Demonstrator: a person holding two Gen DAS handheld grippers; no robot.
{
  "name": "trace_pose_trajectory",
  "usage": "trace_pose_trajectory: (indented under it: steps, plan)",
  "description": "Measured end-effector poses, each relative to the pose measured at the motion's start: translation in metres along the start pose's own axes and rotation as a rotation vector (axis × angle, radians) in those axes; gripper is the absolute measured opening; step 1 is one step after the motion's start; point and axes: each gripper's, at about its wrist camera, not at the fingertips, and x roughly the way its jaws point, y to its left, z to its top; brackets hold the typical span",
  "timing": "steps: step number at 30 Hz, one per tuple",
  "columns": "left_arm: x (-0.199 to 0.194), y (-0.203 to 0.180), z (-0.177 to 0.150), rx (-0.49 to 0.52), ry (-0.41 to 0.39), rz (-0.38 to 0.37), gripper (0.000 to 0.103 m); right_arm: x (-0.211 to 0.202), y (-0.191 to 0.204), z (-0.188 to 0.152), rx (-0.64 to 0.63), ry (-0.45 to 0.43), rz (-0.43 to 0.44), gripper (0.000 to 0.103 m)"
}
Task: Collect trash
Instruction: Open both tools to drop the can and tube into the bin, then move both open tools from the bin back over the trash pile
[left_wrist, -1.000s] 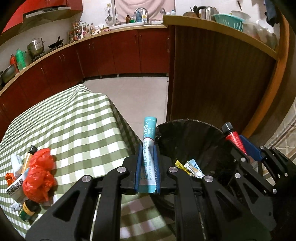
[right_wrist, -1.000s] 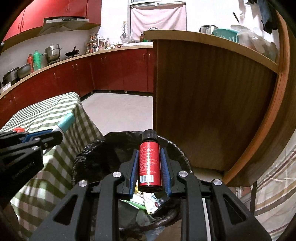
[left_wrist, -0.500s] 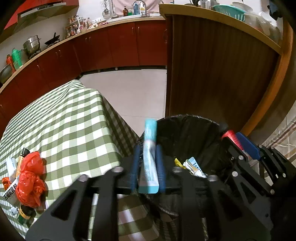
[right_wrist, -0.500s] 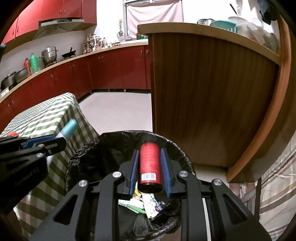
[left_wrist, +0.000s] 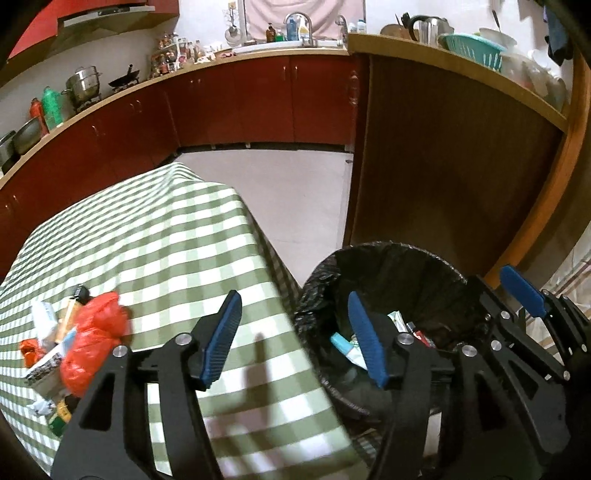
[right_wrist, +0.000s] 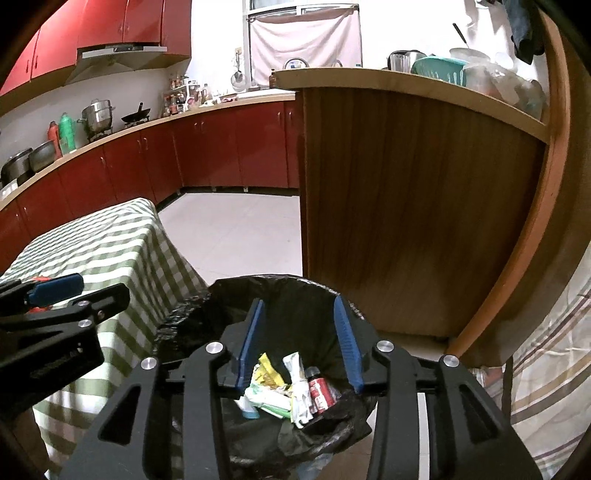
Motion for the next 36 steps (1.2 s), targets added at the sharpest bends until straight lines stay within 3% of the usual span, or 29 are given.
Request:
trace_pose_trajectory:
  steps: [4,15,29,36]
  plan:
    - [-0.021,0.019,-0.009,-0.013,-0.019,0.008,0.064,-0.013,0.011,0.0,0.007,0.002,0.026,0.042]
    - [-0.077,0.095,-0.051,-0.069,-0.055,0.118,0.073,-0.045,0.083,-0.016,-0.061,0.02,0.133,0.043]
    - [-0.119,0.202,-0.112,-0.197,-0.026,0.239,0.074,-0.074,0.186,-0.049,-0.186,0.051,0.261,0.043]
    - [-0.128,0.232,-0.133,-0.235,-0.02,0.286,0.074,-0.082,0.22,-0.067,-0.243,0.067,0.296,0.043]
